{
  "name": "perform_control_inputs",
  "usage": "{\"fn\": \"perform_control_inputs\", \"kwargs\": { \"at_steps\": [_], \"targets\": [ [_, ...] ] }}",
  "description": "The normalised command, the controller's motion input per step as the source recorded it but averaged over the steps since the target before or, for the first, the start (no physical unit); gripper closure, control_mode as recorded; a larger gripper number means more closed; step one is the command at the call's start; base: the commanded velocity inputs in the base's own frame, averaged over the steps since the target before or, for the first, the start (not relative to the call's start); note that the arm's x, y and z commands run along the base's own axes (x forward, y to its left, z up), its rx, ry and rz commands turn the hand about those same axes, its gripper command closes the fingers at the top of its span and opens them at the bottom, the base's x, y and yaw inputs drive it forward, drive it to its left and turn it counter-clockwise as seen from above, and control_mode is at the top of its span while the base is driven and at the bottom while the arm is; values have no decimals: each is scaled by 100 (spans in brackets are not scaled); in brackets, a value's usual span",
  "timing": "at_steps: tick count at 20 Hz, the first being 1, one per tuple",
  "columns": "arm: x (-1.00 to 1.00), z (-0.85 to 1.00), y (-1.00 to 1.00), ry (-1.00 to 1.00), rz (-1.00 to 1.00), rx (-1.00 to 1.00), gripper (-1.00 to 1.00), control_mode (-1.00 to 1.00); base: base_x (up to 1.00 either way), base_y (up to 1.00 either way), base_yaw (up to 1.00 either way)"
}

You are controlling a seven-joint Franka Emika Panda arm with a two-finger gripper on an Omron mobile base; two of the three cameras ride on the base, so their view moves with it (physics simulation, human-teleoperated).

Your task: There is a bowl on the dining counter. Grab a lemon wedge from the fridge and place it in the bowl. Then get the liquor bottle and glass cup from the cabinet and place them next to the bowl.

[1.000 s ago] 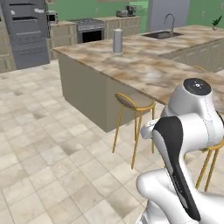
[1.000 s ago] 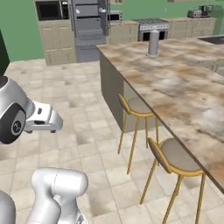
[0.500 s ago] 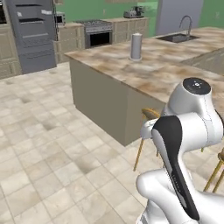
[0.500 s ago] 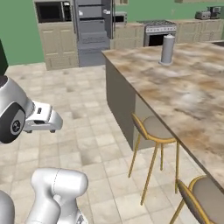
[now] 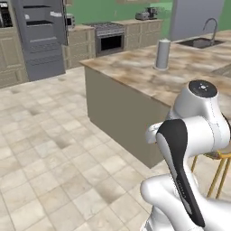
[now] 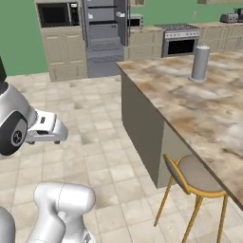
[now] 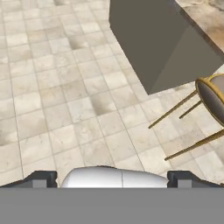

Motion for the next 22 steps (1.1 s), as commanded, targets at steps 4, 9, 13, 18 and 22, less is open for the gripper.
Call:
{"fn": "perform_control_inputs", "kwargs": {
  "at_steps": [4, 9, 13, 18, 22],
  "targets": [
    [0, 0, 0, 0, 0, 0, -100, 100, 100, 51, 0],
    [0, 0, 0, 0, 0, 0, -100, 100, 100, 43, 4],
    [0, 0, 0, 0, 0, 0, -100, 100, 100, 37, 8],
    [0, 0, 0, 0, 0, 0, -100, 100, 100, 29, 17],
    [0, 0, 0, 0, 0, 0, -100, 100, 100, 20, 17]
  ]
}}
